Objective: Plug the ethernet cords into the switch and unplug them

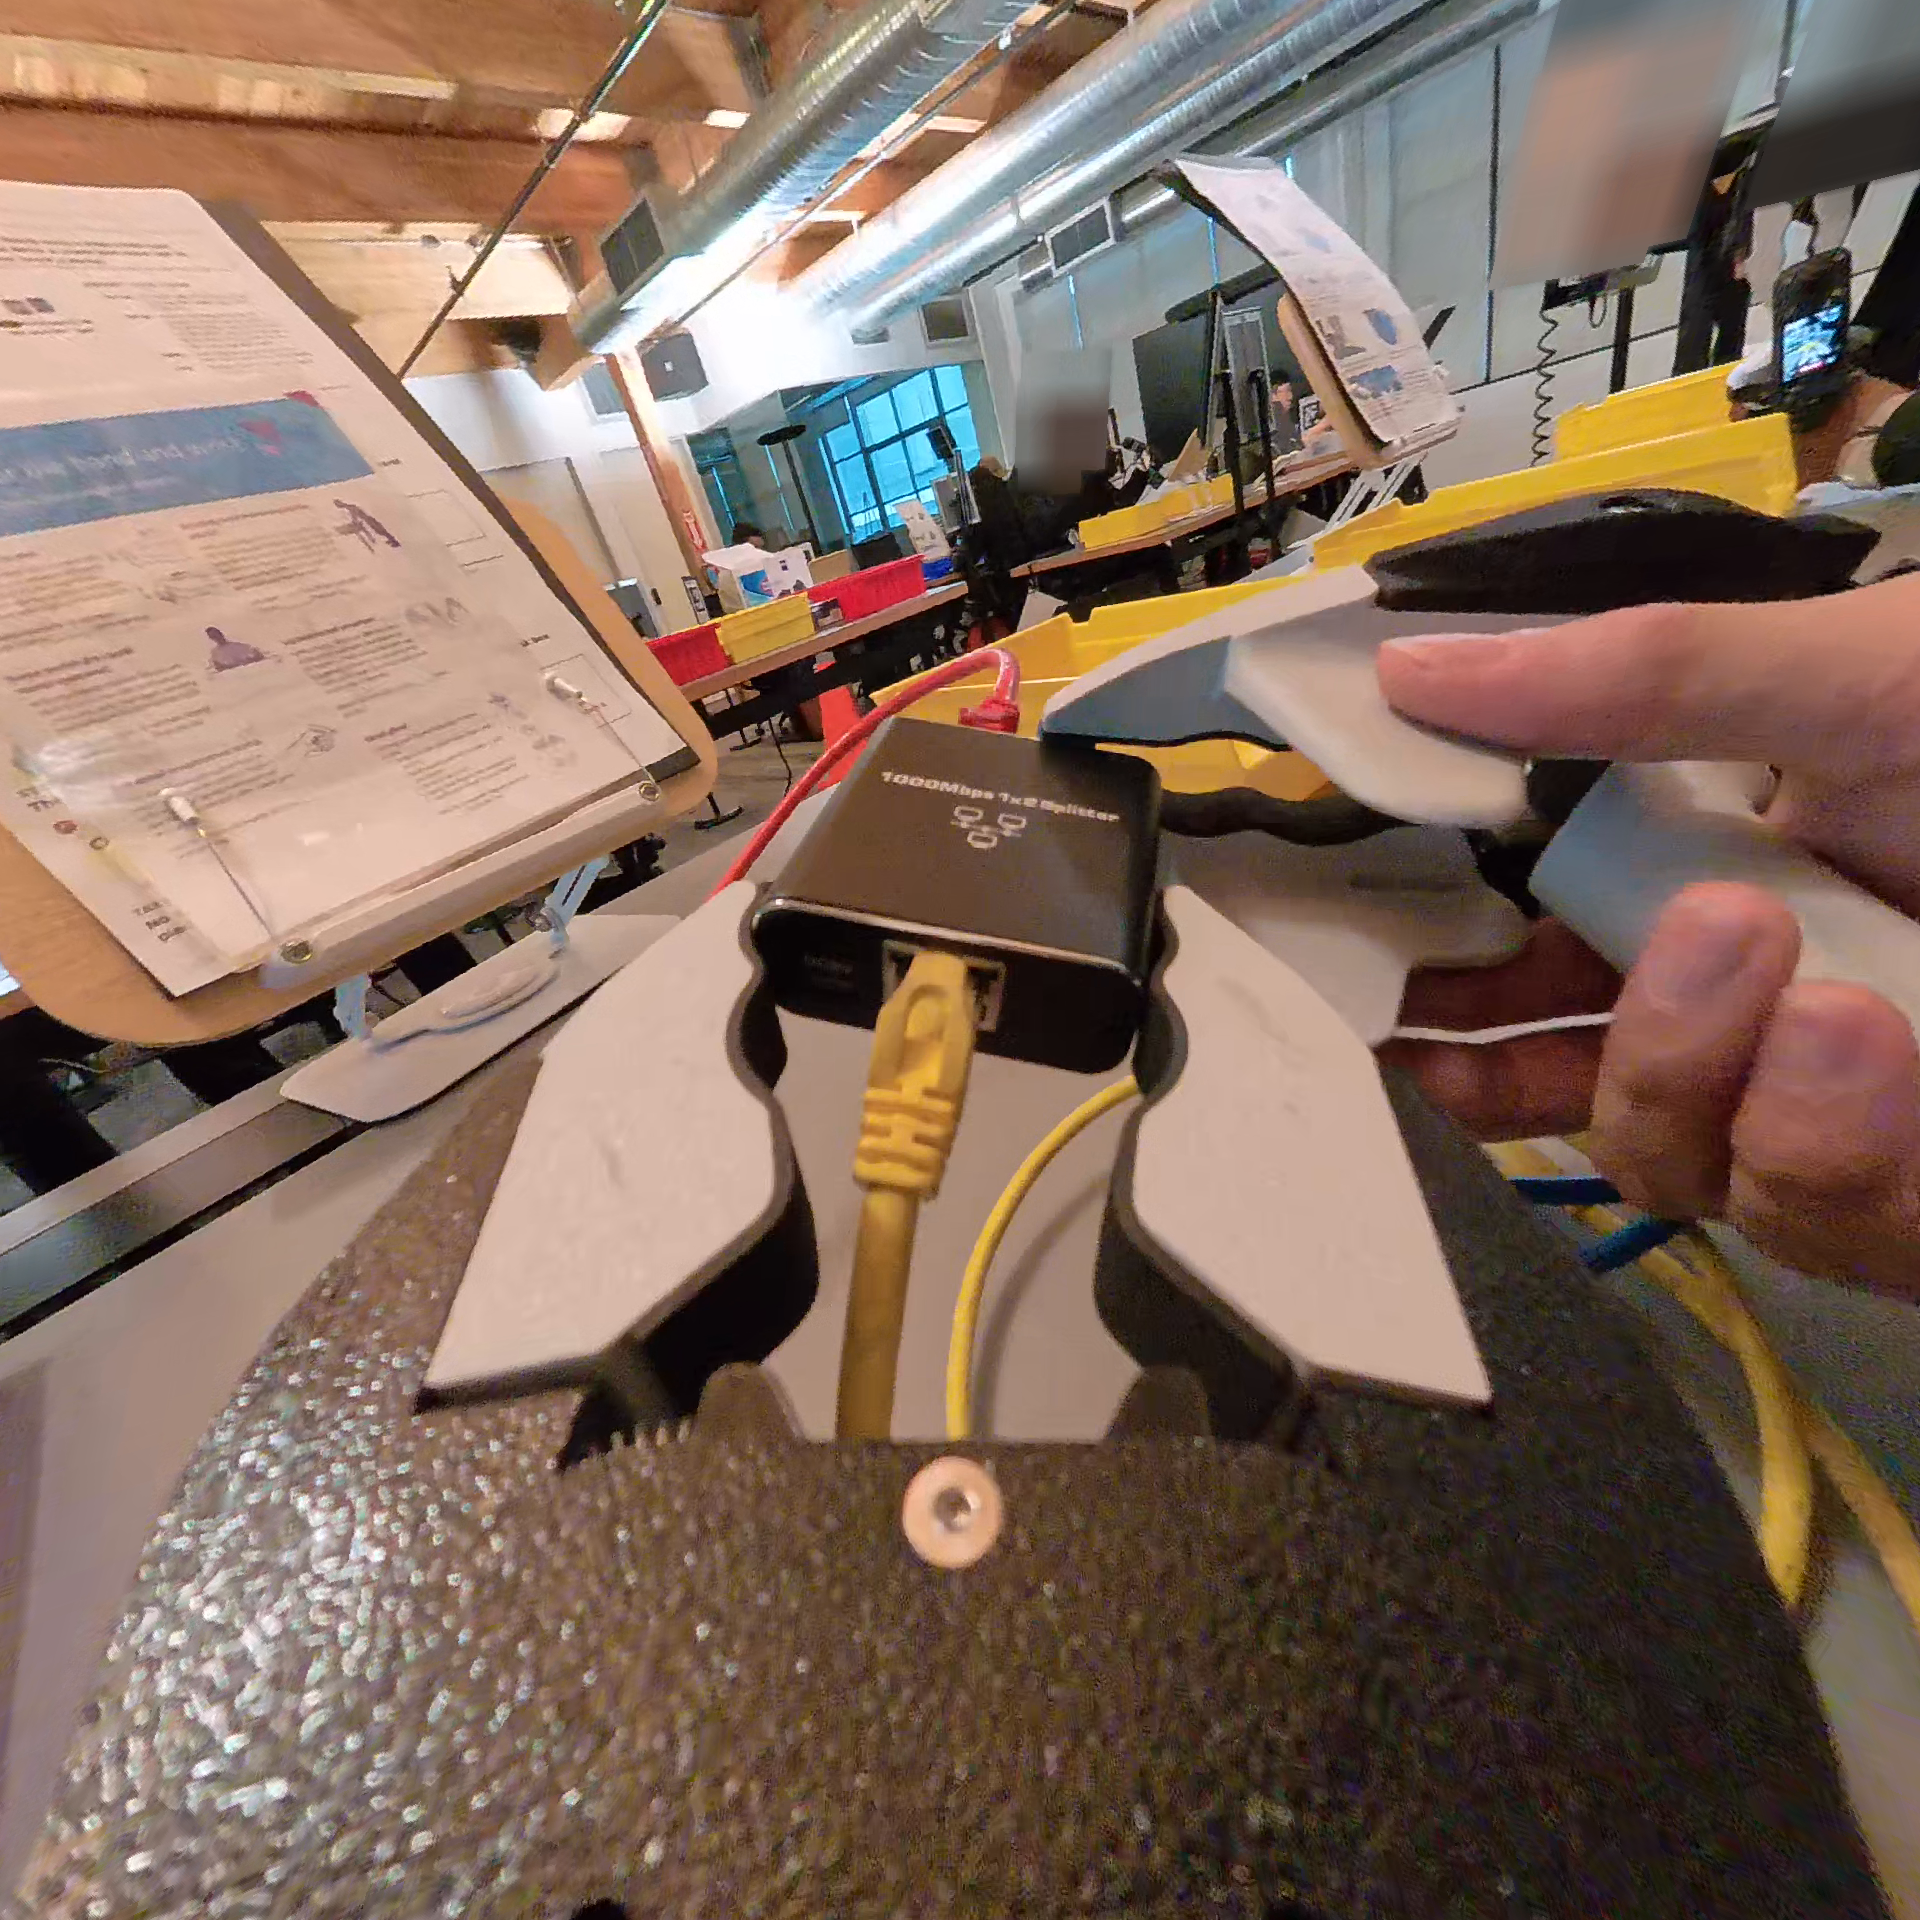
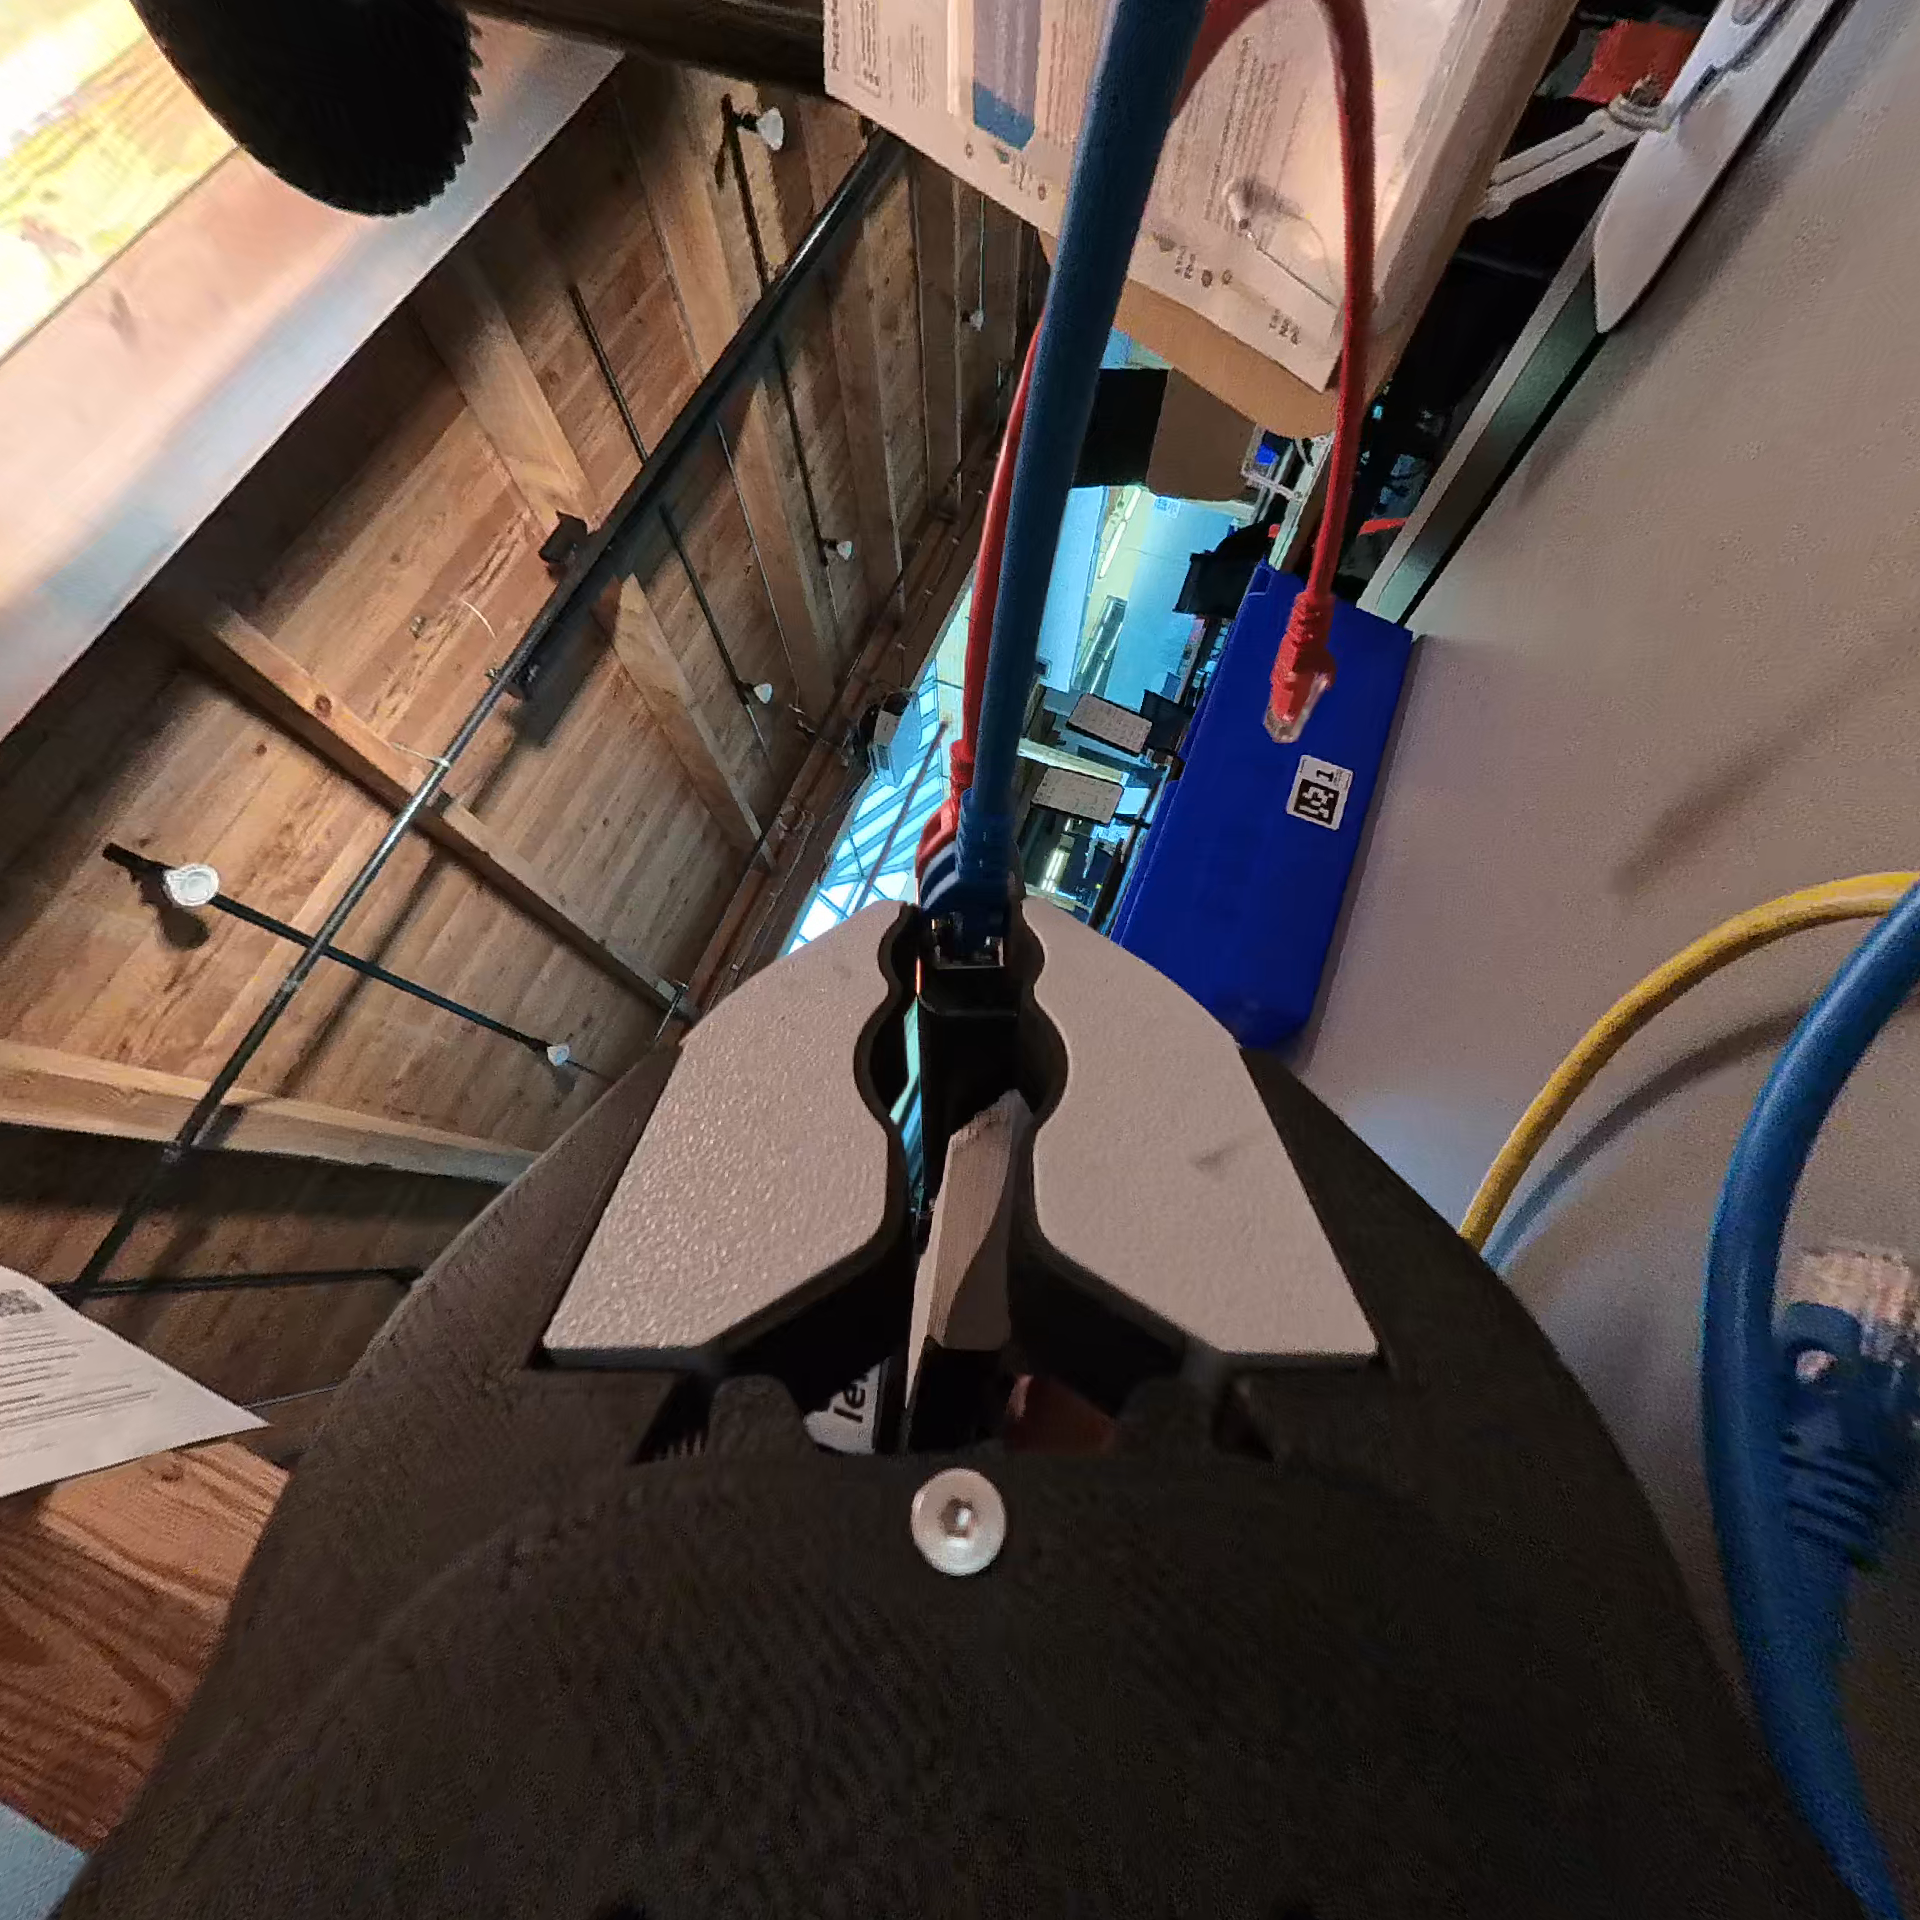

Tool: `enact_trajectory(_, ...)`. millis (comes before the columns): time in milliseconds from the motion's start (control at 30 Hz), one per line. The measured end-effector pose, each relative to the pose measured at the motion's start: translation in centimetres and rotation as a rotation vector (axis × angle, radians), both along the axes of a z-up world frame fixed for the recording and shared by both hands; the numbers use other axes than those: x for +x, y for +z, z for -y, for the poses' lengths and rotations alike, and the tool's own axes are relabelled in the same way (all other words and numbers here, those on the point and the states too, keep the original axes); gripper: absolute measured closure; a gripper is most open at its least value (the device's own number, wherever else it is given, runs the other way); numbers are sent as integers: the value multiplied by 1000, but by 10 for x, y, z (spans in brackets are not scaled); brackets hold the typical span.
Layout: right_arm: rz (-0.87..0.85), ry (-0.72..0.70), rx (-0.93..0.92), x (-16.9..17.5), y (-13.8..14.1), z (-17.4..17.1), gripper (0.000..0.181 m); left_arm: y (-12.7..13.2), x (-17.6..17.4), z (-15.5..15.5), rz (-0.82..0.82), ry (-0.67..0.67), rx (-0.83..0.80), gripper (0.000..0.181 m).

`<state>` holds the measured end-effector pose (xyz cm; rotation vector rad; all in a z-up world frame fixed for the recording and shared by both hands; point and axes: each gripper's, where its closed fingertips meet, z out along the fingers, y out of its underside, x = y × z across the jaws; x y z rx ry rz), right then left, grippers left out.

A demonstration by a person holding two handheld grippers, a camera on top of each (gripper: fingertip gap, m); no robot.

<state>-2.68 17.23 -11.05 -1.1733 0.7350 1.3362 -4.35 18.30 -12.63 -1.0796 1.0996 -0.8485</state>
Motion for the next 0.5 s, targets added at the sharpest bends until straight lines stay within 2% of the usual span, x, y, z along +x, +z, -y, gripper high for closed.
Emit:
enact_trajectory(267, 6, -54, -19, 4, -3, -1, 168, -4, 3, -1, -4, 47, -30, 116)
enact_trajectory(500, -10, -24, 0, 4, -4, -3, 168, -4, 3, -3, -3, 67, -27, 116)
